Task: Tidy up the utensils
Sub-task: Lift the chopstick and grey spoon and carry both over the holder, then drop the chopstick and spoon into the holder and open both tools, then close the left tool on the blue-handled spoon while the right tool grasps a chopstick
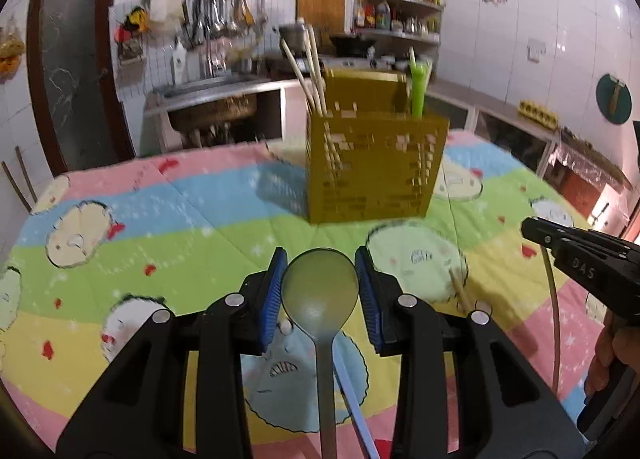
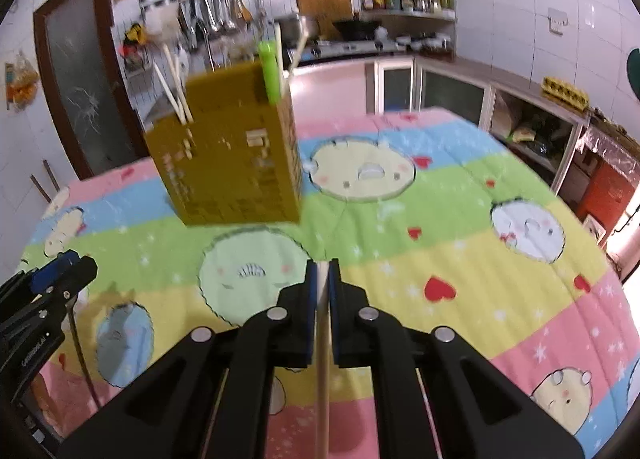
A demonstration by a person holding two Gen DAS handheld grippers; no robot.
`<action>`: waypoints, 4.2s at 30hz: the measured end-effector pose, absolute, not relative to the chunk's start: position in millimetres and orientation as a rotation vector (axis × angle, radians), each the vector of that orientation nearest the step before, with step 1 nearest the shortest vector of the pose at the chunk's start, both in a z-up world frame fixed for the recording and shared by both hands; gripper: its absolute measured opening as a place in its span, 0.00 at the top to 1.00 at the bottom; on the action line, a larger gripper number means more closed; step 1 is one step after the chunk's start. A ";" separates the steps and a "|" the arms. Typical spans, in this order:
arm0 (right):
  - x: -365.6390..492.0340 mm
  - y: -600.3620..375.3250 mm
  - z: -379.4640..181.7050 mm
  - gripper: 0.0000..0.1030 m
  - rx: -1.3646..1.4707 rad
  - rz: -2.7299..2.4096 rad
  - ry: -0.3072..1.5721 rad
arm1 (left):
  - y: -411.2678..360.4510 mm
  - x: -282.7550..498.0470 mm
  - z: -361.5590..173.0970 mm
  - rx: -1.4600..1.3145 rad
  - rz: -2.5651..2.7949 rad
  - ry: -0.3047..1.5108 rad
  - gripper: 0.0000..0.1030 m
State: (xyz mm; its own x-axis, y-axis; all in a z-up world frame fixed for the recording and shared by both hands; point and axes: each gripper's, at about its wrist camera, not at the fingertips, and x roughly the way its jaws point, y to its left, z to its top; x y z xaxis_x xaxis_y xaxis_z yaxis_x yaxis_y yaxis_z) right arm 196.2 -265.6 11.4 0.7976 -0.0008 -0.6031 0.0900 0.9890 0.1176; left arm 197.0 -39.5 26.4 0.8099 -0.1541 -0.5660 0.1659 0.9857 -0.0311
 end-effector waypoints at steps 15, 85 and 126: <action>169.5 -264.9 64.8 0.94 0.129 -0.066 0.336 | -21.7 180.6 75.4 -0.019 -0.140 0.385 0.67; 227.9 -248.5 17.0 0.38 0.099 -0.055 0.599 | 1.9 261.4 63.2 -0.132 -0.109 0.691 0.05; 237.8 -224.1 -65.1 0.93 0.103 0.045 0.832 | -53.3 226.6 -53.8 -0.004 -0.107 0.963 0.45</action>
State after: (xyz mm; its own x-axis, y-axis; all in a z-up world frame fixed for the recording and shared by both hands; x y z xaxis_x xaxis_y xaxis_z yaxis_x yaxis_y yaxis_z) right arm 237.8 -224.1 -65.1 0.6730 0.0802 -0.7353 0.0002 0.9941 0.1086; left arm 226.6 -53.3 -53.8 0.5665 -0.0930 -0.8188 0.0891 0.9947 -0.0513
